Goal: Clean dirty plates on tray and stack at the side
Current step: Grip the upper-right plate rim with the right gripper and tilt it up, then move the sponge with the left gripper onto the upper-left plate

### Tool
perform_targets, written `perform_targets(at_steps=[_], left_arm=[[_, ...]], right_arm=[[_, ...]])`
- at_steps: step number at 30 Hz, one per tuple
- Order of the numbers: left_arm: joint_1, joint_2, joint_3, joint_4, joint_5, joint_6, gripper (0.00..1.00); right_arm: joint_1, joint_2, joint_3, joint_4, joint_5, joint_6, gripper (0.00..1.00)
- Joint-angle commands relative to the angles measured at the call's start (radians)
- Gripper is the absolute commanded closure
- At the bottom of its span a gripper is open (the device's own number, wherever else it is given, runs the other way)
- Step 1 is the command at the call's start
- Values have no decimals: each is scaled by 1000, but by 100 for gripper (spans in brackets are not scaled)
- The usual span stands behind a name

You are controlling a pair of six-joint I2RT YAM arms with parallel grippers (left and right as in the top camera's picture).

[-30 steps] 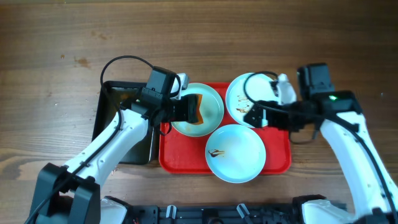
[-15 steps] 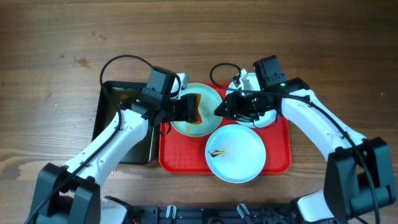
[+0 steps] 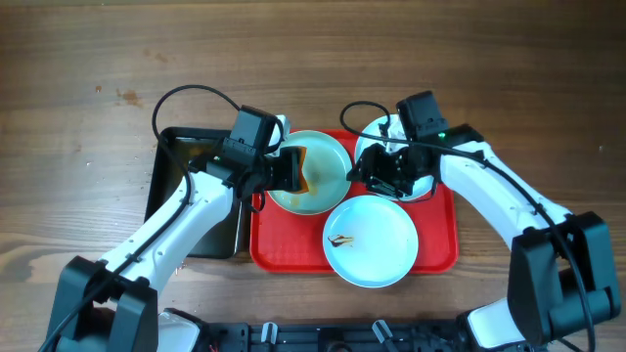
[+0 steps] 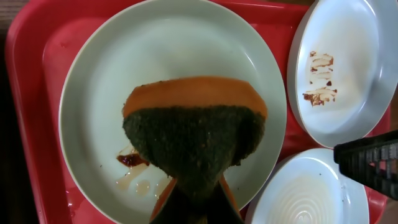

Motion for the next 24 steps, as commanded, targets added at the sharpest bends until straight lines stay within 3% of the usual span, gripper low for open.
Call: perform_targets(at_steps=[1, 9, 24], left_arm=[[2, 4, 20, -1, -16, 13, 96], [2, 4, 20, -15, -16, 13, 96], [2, 4, 20, -24, -13, 13, 96]], right_arm=[[47, 14, -19, 40, 22, 35, 54], [120, 25, -30, 93, 68, 111, 51], [119, 47, -94, 190, 164, 214, 54]])
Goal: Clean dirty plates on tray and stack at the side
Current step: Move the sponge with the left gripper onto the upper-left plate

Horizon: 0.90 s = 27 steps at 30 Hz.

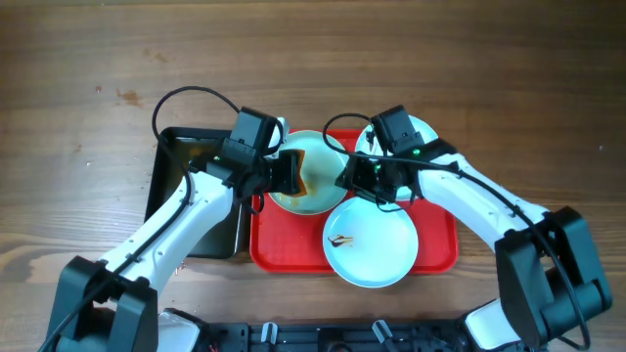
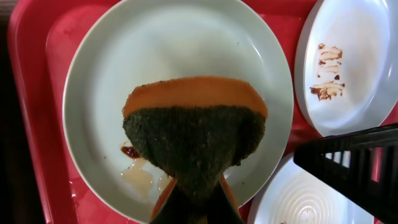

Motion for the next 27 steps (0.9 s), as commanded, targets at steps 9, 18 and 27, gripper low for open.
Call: perform_targets(at_steps=[9, 18, 27], left_arm=[[2, 4, 20, -1, -1, 13, 96], [2, 4, 20, -12, -1, 13, 96], [-4, 4, 20, -11, 2, 13, 96]], right_arm=[[3, 47, -35, 78, 48, 59, 59], [3, 119, -42, 113, 54, 101, 76], [3, 138, -43, 119, 55, 111, 96]])
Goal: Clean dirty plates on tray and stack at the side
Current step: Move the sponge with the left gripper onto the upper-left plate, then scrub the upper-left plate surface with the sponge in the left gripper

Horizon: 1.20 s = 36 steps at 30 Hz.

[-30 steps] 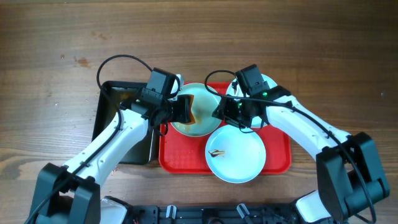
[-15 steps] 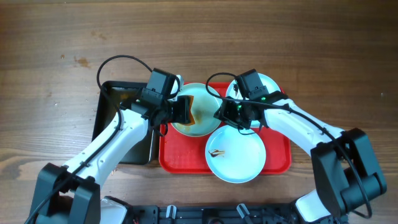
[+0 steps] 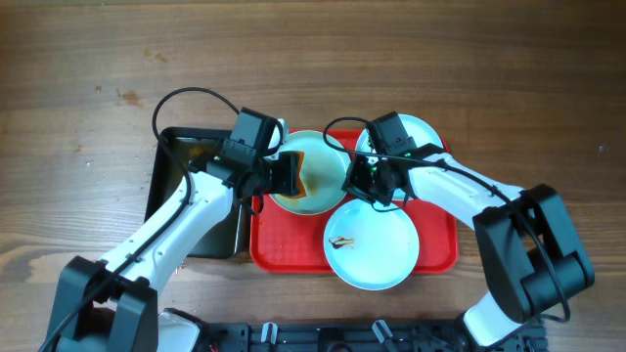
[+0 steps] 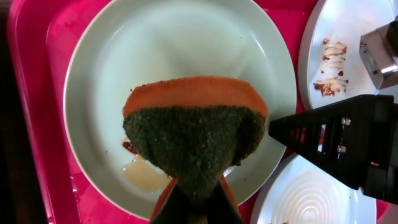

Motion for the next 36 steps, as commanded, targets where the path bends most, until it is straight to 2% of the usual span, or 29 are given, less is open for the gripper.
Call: perform_targets(at_steps=[1, 10, 15, 21, 24, 26, 32, 34, 36], left_arm=[[-4, 4, 20, 3, 1, 13, 96], [-4, 15, 20, 59, -3, 35, 96], [-4, 101, 19, 119, 8, 25, 96], [-4, 240, 19, 261, 225, -38, 96], [-4, 269, 19, 292, 275, -81, 96], [2, 276, 19, 267, 241, -98, 96], [53, 278, 19, 85, -26, -128, 96], [66, 278, 19, 53, -121, -158, 96], [72, 278, 20, 50, -154, -157, 96]], right_arm=[[3, 31, -12, 1, 18, 8, 96], [3, 31, -12, -3, 18, 8, 96], [3, 31, -12, -13, 16, 8, 96], [3, 31, -12, -36, 17, 8, 96], [2, 31, -12, -37, 17, 10, 96], [3, 31, -12, -40, 17, 22, 96], [3, 31, -12, -51, 18, 32, 96], [3, 31, -12, -51, 17, 34, 96], [3, 31, -12, -52, 17, 33, 96]])
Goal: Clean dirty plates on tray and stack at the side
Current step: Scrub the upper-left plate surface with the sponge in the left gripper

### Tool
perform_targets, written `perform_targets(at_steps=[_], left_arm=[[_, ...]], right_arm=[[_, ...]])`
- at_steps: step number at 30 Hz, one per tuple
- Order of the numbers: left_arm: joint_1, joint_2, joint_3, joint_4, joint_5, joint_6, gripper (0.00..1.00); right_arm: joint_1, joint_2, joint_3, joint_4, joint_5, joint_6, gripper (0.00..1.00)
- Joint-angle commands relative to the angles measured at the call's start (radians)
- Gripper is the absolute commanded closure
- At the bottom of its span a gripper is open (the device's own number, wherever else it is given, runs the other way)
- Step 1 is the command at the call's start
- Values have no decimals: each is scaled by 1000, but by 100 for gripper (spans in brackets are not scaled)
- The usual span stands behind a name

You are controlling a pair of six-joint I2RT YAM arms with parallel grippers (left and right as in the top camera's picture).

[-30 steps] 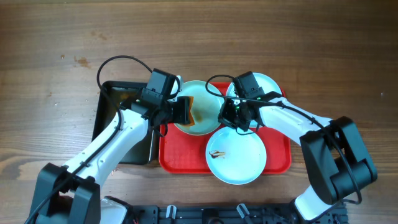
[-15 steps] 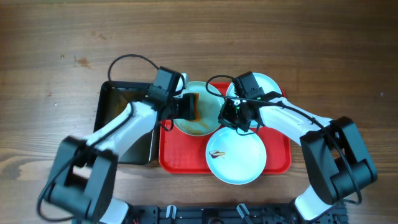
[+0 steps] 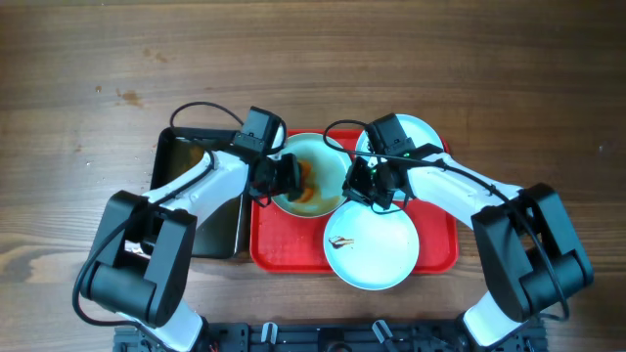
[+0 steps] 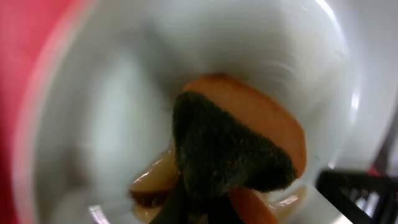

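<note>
A pale green plate (image 3: 320,153) lies at the back left of the red tray (image 3: 442,252). My left gripper (image 3: 284,178) is shut on an orange sponge (image 3: 301,177) with a dark green scouring face. In the blurred left wrist view the sponge (image 4: 236,149) presses on the plate (image 4: 112,93) beside a brown sauce puddle (image 4: 155,182). My right gripper (image 3: 358,183) grips the plate's right rim, and one of its dark fingers (image 4: 364,190) shows in the corner. A white plate (image 3: 383,252) with a sauce smear sits at the tray's front. Another white plate (image 3: 421,132) lies at the back right.
A black tray (image 3: 186,191) stands left of the red tray, under my left forearm. Wooden tabletop (image 3: 88,117) surrounds both trays. My right arm crosses over the back right plate.
My left gripper has dropped close to the green plate and turned, putting the sponge down on the plate by the sauce. My left elbow has swung back. The right gripper has stayed at the rim.
At first my left gripper held the sponge above the green plate, with my right gripper over the back right plate. The right gripper then stood nearer the green plate, then at its right rim. Now the sponge is down on the plate.
</note>
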Motion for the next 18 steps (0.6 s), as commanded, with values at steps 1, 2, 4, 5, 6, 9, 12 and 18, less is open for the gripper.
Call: perform_targets(at_steps=[1, 2, 4, 5, 6, 9, 12, 18], left_arm=[[29, 15, -6, -24, -235, -37, 96], [29, 15, -6, -24, -257, -50, 96], [28, 15, -6, -24, -307, -82, 96], [28, 15, -6, -24, -320, -92, 96], [28, 15, -6, -22, -345, -114, 96], [28, 15, -6, -5, -382, -168, 96], [28, 15, -4, 37, -377, -199, 96], [28, 15, -2, 168, -244, -243, 96]], right_arm=[[0, 27, -12, -20, 38, 22, 96], [0, 27, -12, -21, 38, 21, 96], [0, 27, -12, -21, 38, 22, 96], [0, 27, -12, -21, 38, 22, 96], [0, 27, -12, -21, 38, 22, 96], [0, 27, -12, -21, 38, 21, 96], [0, 27, -12, -24, 38, 20, 96], [0, 27, -12, -28, 39, 19, 96]])
